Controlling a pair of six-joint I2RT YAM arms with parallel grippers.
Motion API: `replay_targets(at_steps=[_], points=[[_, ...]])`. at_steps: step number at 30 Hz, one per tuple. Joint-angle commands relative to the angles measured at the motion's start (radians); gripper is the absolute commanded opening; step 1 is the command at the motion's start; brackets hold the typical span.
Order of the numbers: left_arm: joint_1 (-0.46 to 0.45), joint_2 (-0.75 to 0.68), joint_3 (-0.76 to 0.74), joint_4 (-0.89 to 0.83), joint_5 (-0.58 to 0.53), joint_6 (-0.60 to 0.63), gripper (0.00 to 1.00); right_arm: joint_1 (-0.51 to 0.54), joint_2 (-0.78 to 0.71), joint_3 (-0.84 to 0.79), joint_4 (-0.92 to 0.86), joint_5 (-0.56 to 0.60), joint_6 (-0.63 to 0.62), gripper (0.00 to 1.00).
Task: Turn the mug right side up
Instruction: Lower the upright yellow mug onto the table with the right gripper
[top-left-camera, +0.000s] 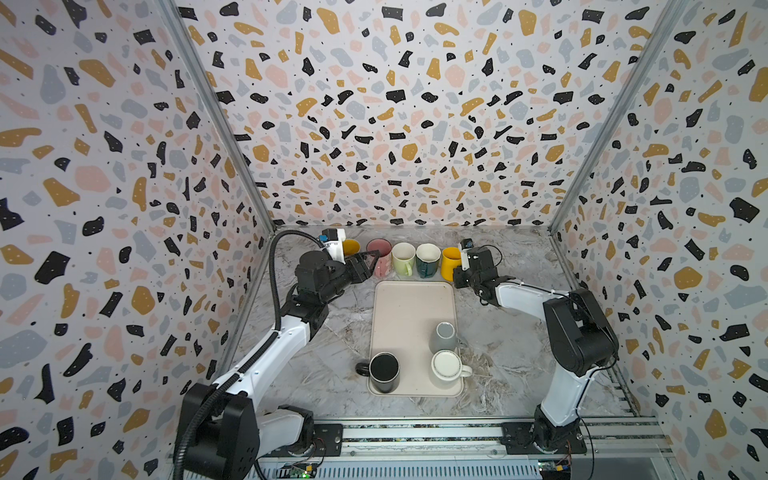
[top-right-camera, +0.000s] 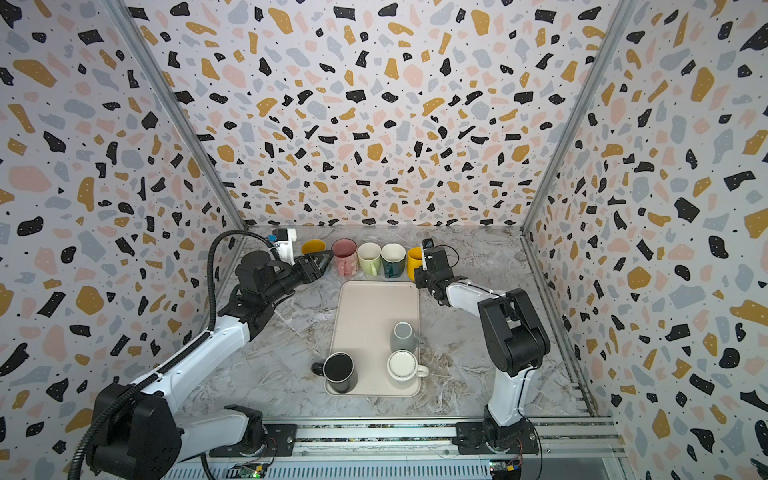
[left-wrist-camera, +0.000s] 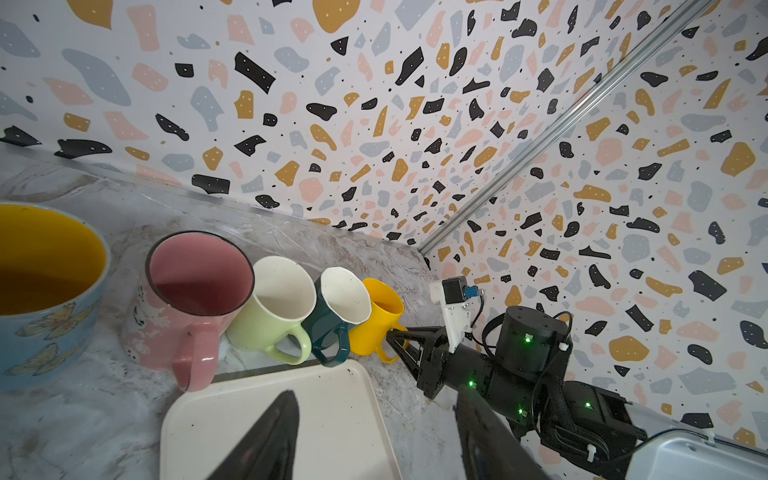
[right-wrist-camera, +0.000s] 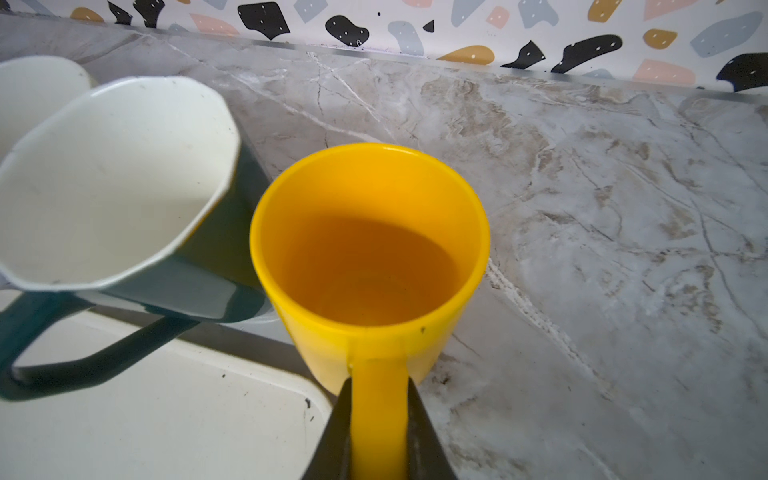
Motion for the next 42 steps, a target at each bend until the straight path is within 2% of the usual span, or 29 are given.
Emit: replay_targets(at_steps=[1,13,18,33,36,42], points=[[0.007,-0.023,-0.01,0.047,0.004,-0.004,0.61,0.003,-0.005,0.009,0.075,0.021,-0.008,0.0],[0.007,-0.014,-0.011,0.047,0.001,-0.005,0.61,0.005,0.002,-0.026,0.082,0.031,-0.001,0.0],[0.008,-0.012,-0.011,0.048,0.002,-0.005,0.61,0.01,-0.008,-0.046,0.085,0.045,0.0,0.09],[0.008,-0.009,-0.017,0.051,-0.008,-0.005,0.62,0.017,-0.008,-0.07,0.069,0.045,0.006,0.16],[0.008,-0.01,-0.019,0.051,-0.005,-0.006,0.61,0.017,-0.011,-0.076,0.064,0.047,0.005,0.2],[0.008,-0.016,-0.028,0.05,-0.012,-0.001,0.62,0.017,-0.01,-0.08,0.055,0.051,0.006,0.23]])
